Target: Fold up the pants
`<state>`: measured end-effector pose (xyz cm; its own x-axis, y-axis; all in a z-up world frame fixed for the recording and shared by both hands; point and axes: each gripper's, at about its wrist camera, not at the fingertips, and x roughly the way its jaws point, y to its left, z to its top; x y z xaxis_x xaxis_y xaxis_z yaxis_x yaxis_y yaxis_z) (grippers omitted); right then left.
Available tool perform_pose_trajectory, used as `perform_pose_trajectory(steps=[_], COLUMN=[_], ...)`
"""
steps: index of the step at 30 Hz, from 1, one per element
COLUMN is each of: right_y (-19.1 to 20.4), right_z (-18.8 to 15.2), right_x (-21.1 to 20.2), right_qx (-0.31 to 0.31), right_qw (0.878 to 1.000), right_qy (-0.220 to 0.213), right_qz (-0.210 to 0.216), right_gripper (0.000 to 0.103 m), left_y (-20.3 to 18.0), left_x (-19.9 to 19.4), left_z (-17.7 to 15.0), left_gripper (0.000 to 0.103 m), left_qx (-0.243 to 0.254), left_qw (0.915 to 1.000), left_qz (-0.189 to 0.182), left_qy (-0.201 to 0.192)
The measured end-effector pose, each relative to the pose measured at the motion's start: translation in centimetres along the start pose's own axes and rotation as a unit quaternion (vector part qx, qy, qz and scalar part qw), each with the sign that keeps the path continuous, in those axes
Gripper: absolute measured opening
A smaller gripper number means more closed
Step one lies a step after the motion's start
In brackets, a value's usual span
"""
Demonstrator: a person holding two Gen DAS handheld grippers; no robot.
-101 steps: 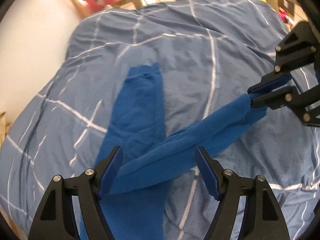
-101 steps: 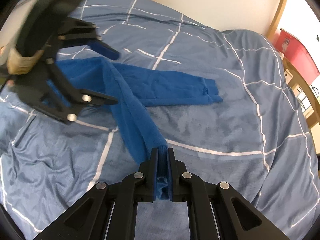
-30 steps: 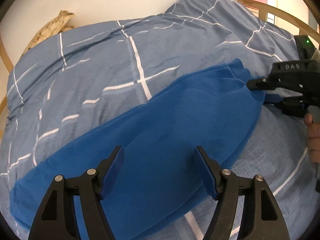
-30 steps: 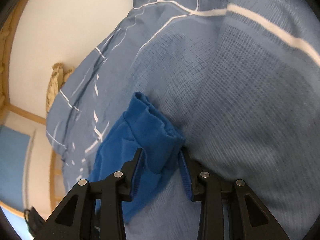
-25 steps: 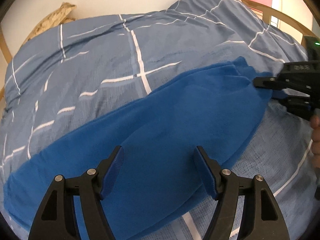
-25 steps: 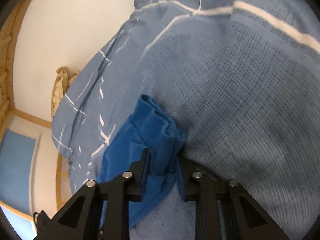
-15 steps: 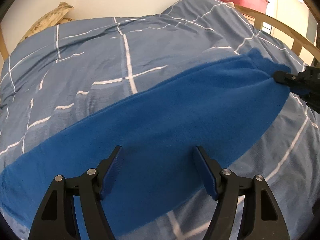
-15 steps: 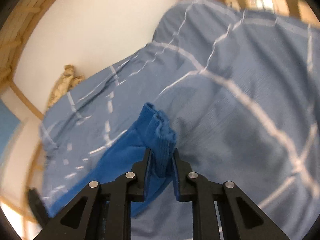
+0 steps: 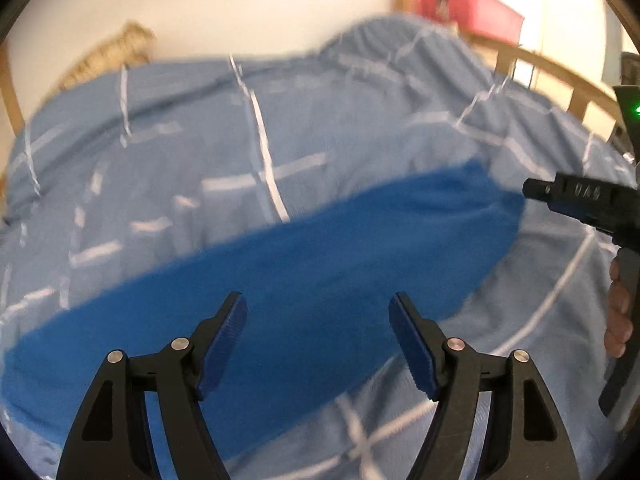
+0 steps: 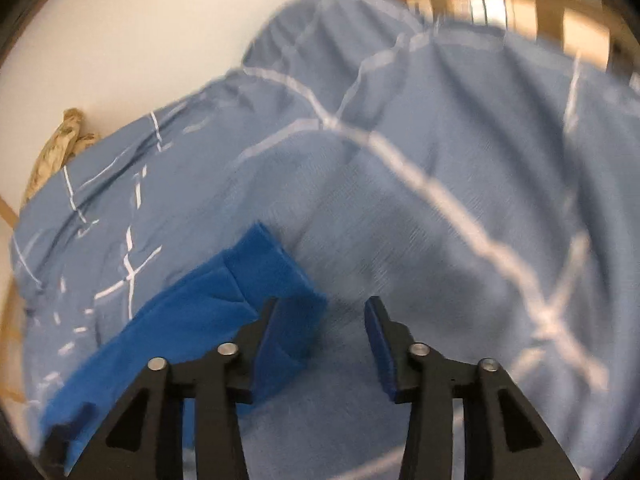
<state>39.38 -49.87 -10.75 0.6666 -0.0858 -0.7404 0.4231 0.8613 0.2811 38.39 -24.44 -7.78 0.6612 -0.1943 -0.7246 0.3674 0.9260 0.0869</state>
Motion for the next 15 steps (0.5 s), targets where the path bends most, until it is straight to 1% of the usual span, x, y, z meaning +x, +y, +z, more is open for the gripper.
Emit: perform_pose_trajectory(steps=[1, 4, 6, 7, 9, 11, 12, 15], right_y=[0.6, 2.8, 5.0, 6.5, 8.8, 11.3, 12.5, 16.1], right_z=[-0.3, -1.7, -3.2, -4.3, -6.1, -8.2, -9.2, -12.3], right_x=[-1.6, -6.1, -8.6, -10.2, -12.5, -14.7, -15.5, -17.3], right_qx=[-0.02, -0.072, -0.112, -0.137, -0.175, -0.205, -0.214, -0.239], right_qw=[1.0, 0.996, 0.991, 0.987, 0.979, 0.97, 0.966, 0.953], right_qy=[-0.02, -0.057, -0.069, -0.075, -0.081, -0.082, -0.08, -0.063], right_qz=[-0.002, 0.014, 0.03, 0.044, 0.069, 0.106, 0.122, 0.173], right_gripper=[0.044, 0.044, 0.045, 0.048, 0.05, 0.05, 0.05, 0.05], left_y=[0.4, 2.2, 3.5, 4.5, 6.4, 9.2, 10.0, 14.6], left_x=[-1.3, -6.3, -8.7, -10.2, -12.7, -15.6, -16.3, -19.4], left_z=[-0.2, -1.2, -1.7, -2.1, -3.0, -4.3, -4.8, -7.5], left_gripper=[0.079, 0.081, 0.081, 0.081, 0.081, 0.082, 0.082, 0.083], left_qx=[0.003, 0.008, 0.01, 0.01, 0.005, -0.008, -0.012, -0.036], left_qw=[0.9999, 0.9987, 0.9983, 0.9979, 0.9973, 0.9963, 0.9961, 0.995], left_qz=[0.003, 0.002, -0.003, -0.004, 0.002, 0.01, 0.014, 0.029], left_qy=[-0.015, -0.05, -0.058, -0.063, -0.073, -0.084, -0.086, -0.089])
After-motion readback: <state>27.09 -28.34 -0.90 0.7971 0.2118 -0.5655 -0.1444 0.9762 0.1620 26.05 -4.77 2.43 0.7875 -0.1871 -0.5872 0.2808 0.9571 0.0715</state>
